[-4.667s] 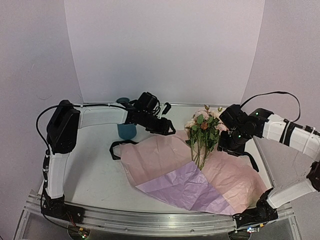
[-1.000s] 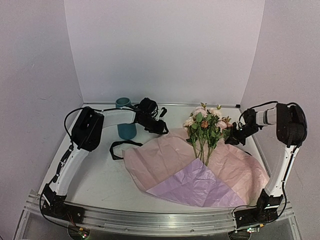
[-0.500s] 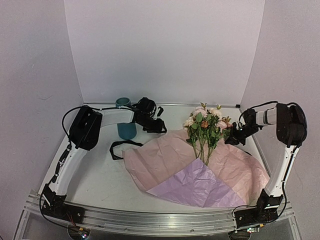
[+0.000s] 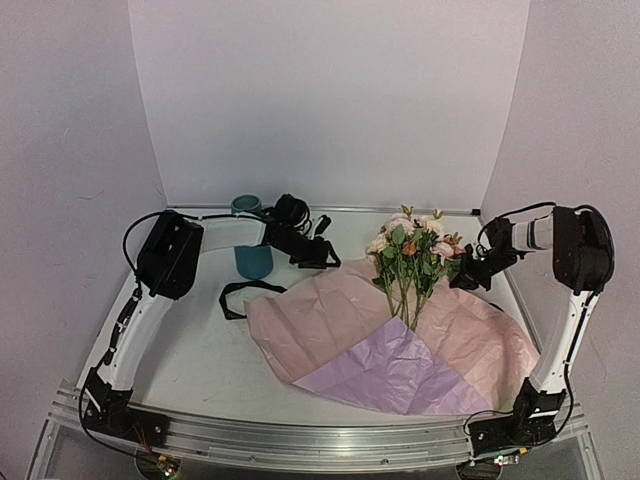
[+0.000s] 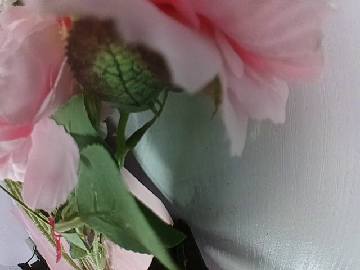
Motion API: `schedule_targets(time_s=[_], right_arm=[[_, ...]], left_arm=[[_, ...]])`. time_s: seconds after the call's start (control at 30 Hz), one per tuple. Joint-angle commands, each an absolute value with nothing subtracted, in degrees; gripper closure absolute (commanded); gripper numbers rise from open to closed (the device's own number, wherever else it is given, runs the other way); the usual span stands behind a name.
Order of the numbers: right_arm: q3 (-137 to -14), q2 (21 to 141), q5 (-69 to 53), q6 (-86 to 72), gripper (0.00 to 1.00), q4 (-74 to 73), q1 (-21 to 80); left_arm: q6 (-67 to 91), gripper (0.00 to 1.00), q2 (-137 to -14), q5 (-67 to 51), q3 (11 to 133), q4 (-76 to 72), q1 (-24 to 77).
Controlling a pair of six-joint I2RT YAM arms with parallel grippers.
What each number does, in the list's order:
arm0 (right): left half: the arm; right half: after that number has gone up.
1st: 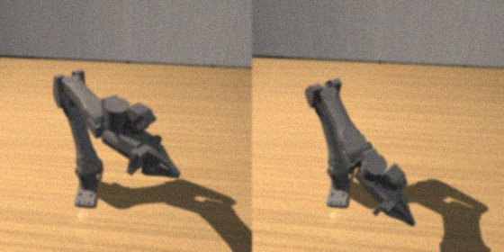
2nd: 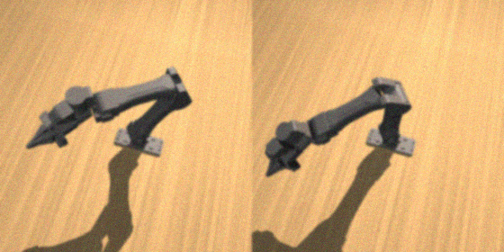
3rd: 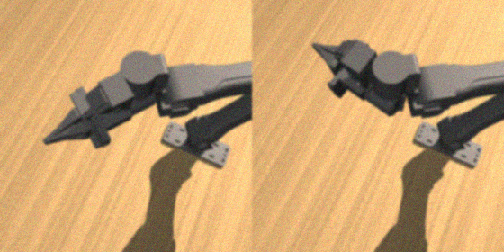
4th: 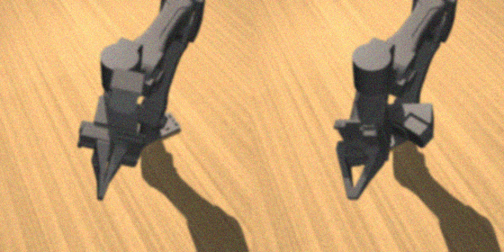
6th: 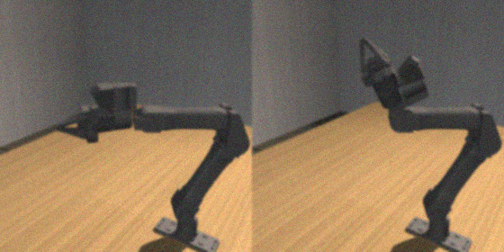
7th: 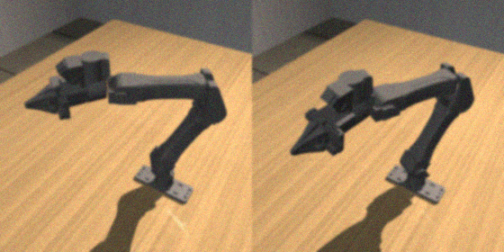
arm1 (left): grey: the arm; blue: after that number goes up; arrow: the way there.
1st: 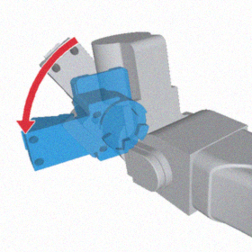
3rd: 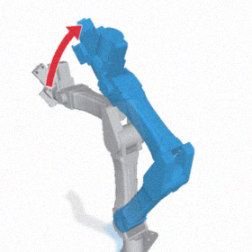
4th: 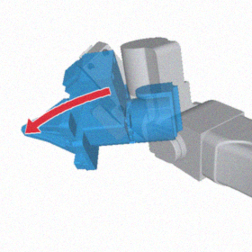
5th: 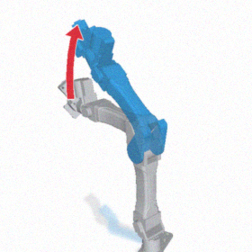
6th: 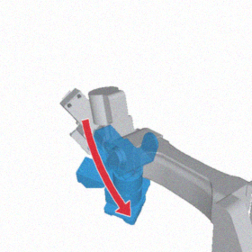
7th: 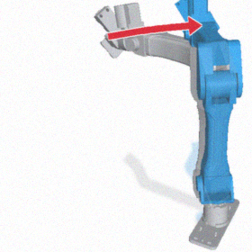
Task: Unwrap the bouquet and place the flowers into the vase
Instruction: Move the wrapping paper to the center of the board.
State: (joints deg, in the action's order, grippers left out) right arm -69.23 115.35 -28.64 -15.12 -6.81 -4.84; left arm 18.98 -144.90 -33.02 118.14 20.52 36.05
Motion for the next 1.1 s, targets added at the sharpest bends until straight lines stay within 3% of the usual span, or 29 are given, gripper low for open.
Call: schedule_targets(time_s=[0.0,0.7,0.9,1.07], right_arm=[[-68.7,116.8,-27.8,-14.2,1.0,-10.6,-4.9],[-70.1,117.5,-28.2,-13.4,1.0,-11.8,-4.9],[-70.6,117.7,-28.2,-13.1,1.0,-12.2,-4.9],[-71.2,117.8,-28.2,-13.0,1.0,-12.5,-4.9]], left_arm=[[19.8,0.49,-143.7,-36.8,118.0,19.0,36.1],[20.0,0.51,-145.5,-36.9,116.3,19.1,36.0],[17.8,0.43,-144.2,-33.5,114.0,19.4,36.0],[16.5,0.42,-143.1,-31.5,113.3,20.7,35.9]])
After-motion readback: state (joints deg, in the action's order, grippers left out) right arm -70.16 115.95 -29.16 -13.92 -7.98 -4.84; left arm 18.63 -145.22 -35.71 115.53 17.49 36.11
